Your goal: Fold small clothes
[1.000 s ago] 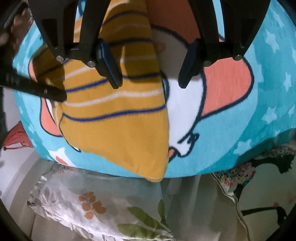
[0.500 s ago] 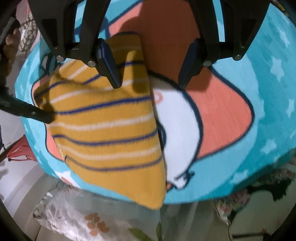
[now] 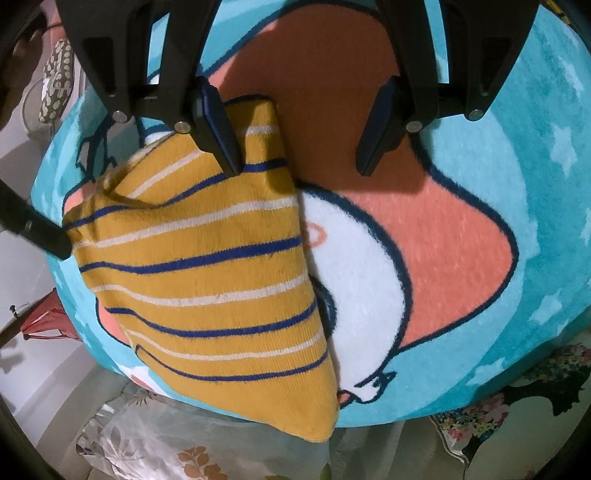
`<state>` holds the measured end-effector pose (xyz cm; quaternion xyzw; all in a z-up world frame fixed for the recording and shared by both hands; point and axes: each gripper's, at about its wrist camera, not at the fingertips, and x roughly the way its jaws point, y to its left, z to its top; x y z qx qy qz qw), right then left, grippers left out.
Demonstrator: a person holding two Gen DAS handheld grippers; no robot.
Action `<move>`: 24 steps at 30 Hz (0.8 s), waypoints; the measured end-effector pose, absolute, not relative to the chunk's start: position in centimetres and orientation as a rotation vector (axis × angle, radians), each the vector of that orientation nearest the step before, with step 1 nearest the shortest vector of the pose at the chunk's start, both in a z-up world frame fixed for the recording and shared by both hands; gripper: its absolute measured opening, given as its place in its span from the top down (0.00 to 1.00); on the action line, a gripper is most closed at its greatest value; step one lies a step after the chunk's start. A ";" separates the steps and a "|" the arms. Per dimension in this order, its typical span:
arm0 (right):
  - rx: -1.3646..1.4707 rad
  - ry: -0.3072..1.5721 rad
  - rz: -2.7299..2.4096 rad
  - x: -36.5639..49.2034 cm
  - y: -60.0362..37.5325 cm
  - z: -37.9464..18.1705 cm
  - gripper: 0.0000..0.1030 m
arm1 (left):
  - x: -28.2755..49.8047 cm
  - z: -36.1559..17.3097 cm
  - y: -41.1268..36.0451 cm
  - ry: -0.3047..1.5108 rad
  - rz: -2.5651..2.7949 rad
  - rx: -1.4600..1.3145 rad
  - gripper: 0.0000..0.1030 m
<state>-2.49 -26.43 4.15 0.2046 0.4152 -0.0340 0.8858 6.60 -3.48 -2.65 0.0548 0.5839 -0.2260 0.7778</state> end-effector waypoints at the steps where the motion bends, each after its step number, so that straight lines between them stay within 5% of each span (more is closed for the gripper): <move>1: 0.415 0.871 -0.044 -2.3 -25.6 4.0 0.57 | 6.5 -2.7 -3.3 1.262 -0.491 0.117 0.38; 8: 0.473 1.012 -0.040 -0.2 -24.8 -0.3 0.60 | 6.3 -3.0 -3.0 1.258 -0.503 0.100 0.37; 24: 0.425 1.029 -0.009 0.0 -26.2 -0.3 0.59 | 5.8 -2.8 -3.2 1.267 -0.396 0.080 0.34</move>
